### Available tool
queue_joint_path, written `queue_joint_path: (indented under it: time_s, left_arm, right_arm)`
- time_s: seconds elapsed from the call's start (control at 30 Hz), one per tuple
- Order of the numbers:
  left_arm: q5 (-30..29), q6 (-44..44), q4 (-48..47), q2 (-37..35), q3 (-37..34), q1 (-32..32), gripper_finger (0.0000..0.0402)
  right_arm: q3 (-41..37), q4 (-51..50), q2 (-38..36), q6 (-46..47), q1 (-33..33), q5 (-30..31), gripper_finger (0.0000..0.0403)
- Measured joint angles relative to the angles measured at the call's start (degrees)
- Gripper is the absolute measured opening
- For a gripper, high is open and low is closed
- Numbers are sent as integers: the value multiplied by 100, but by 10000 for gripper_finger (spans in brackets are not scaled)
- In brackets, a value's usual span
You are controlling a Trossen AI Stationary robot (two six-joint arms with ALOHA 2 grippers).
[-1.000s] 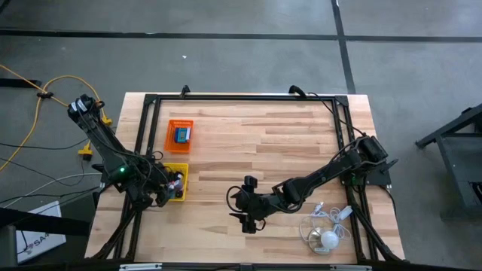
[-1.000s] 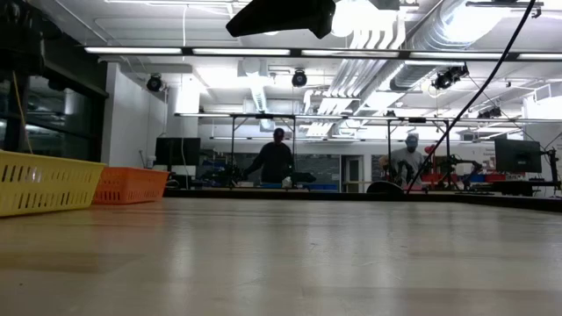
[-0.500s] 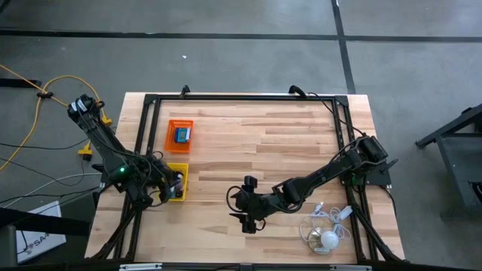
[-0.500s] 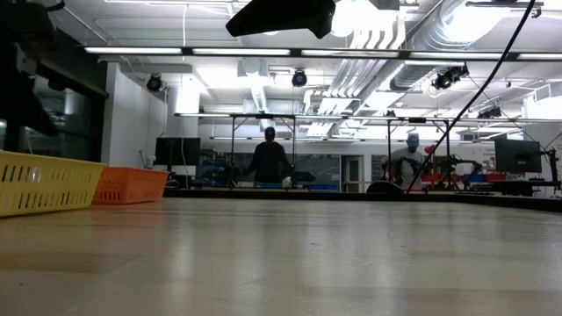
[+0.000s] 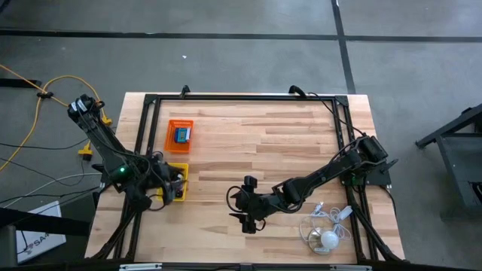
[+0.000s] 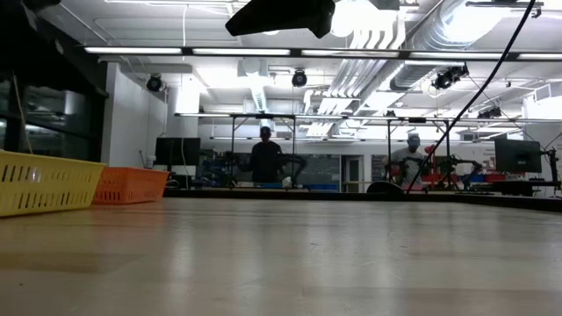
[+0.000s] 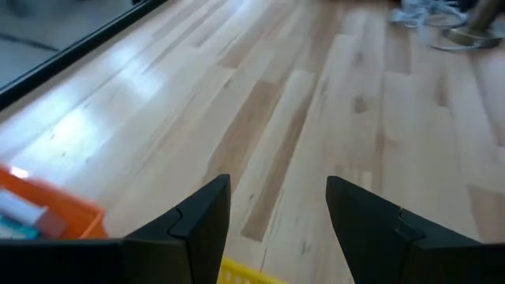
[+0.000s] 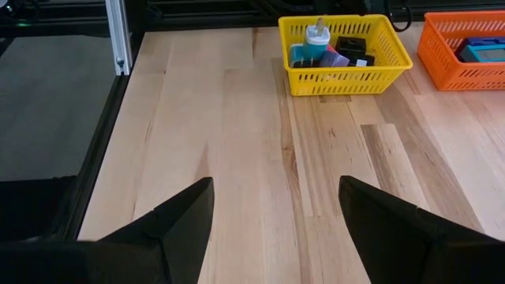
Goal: Pick & Place Office items
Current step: Return to Home Position
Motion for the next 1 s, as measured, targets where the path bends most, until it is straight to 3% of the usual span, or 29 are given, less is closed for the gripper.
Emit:
queue_joint_path:
  time_s: [0.2, 0.53, 0.73, 1.0]
  left_arm:
    - [213, 616, 443, 0, 0, 0, 204]
    - [174, 522, 586, 0, 0, 0, 204]
    - [159, 987, 974, 0, 0, 0, 204]
    - [-66, 1165, 1100, -79, 0, 0, 204]
  right_arm:
    - [0, 3, 0, -88, -20, 17, 259]
    - [0, 173, 2, -185, -176, 44, 258]
    - [0, 252, 0, -310, -293, 46, 258]
    - [0, 44, -476, -567, -701, -22, 258]
